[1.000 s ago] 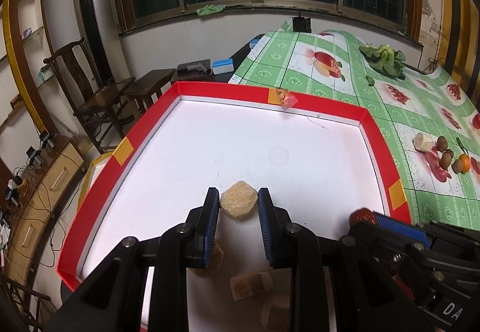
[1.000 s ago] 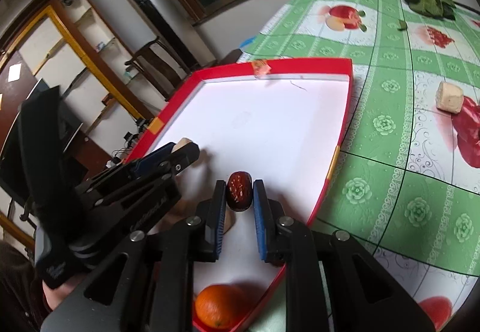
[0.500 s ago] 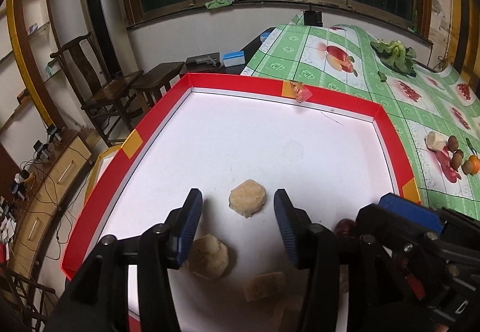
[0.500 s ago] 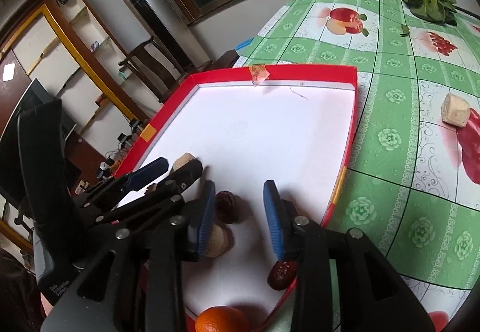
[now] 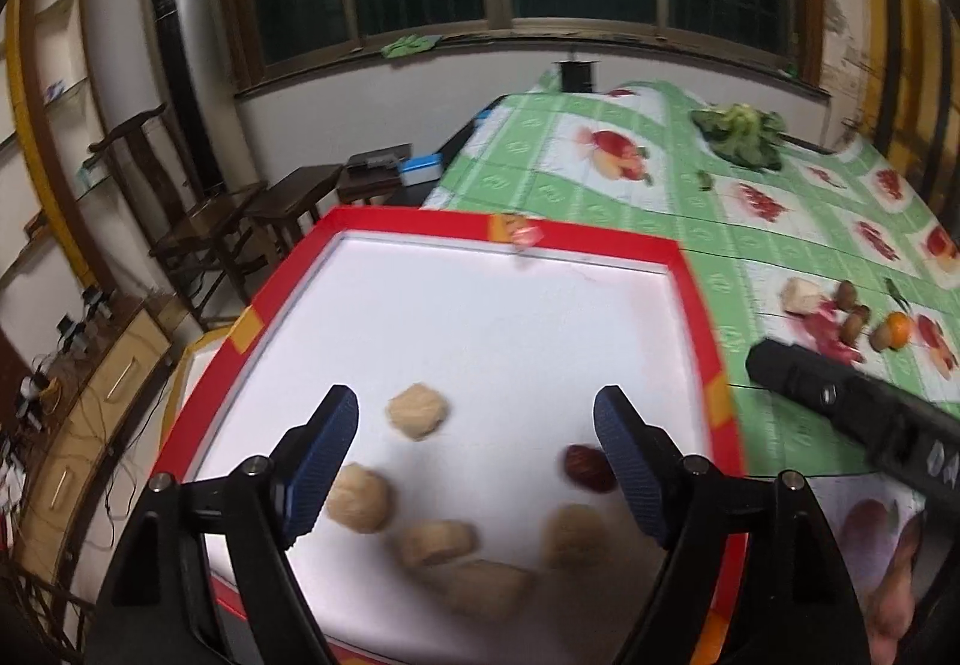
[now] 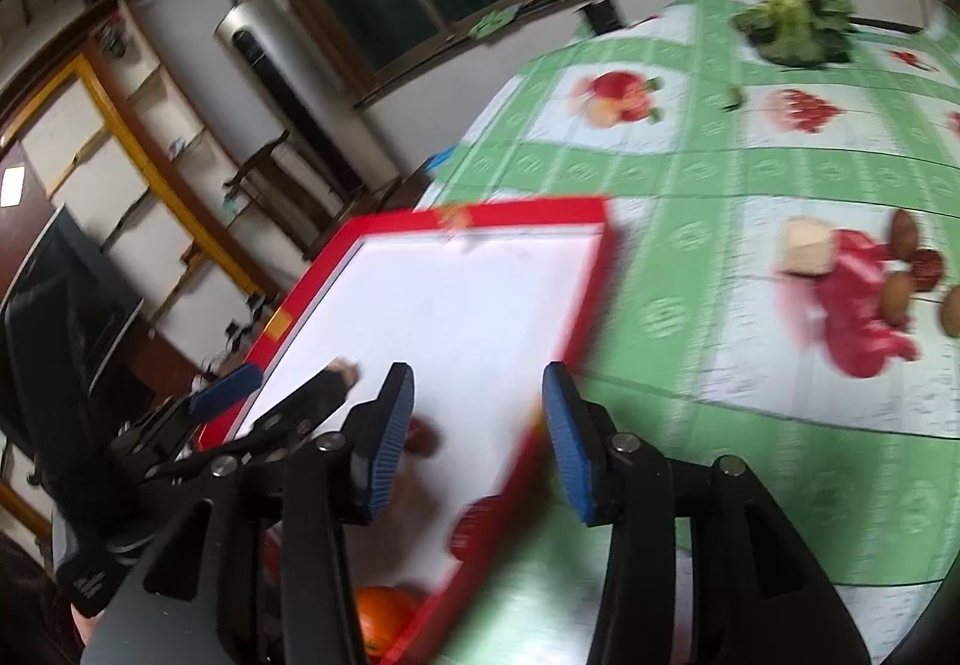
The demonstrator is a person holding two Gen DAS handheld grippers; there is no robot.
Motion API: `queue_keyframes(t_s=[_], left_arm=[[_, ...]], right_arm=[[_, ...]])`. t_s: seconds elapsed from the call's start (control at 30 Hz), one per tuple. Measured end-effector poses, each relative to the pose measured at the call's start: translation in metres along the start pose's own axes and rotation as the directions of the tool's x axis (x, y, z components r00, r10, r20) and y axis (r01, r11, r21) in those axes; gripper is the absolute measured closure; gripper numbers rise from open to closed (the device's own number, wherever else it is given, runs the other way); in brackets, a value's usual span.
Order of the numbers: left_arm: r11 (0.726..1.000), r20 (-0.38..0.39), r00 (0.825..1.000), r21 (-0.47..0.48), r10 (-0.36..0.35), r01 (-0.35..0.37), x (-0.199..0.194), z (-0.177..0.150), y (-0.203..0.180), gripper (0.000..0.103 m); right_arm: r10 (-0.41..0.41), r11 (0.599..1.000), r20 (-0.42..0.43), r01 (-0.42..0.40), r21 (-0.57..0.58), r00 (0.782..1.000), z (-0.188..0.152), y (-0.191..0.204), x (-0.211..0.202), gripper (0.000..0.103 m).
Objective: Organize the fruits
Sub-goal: 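Move both tools back over the fruit pile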
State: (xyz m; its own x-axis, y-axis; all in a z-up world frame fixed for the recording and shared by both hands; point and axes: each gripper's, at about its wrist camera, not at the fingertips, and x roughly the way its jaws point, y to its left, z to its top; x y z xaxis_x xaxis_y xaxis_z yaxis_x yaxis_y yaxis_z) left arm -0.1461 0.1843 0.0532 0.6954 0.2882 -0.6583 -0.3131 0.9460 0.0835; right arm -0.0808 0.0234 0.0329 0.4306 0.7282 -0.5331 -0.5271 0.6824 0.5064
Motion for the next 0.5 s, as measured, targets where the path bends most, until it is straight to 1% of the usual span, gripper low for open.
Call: queue_keyframes(t_s=[0.13,0.3,0.4,0.5], left_arm=[[0.995,0.006,0.998,0.076,-0.068,0.067,-0.007,0.003,-0.03,0.022],[0.979,-0.008,0.991,0.155,-0.132,0.132,-0.009,0.007,-0.069,0.022],[0.964,-0.022,0.984,0.196,-0.179,0.18,-0.009,0.011,-0.095,0.022],[0.946,-0.049,0.972,0.224,-0.231,0.236,-0.01,0.012,-0.119,0.022]], right_arm=[[-0.074,0.996,0.06,0.072,0.046,0.995,0.01,-0.041,-0.032,0.055],[-0.163,0.976,0.131,0.14,0.168,0.978,0.022,-0.104,-0.078,0.055],[-0.226,0.956,0.158,0.187,0.228,0.961,0.026,-0.136,-0.101,0.055],[-0.256,0.938,0.169,0.203,0.281,0.952,0.032,-0.163,-0.116,0.055]])
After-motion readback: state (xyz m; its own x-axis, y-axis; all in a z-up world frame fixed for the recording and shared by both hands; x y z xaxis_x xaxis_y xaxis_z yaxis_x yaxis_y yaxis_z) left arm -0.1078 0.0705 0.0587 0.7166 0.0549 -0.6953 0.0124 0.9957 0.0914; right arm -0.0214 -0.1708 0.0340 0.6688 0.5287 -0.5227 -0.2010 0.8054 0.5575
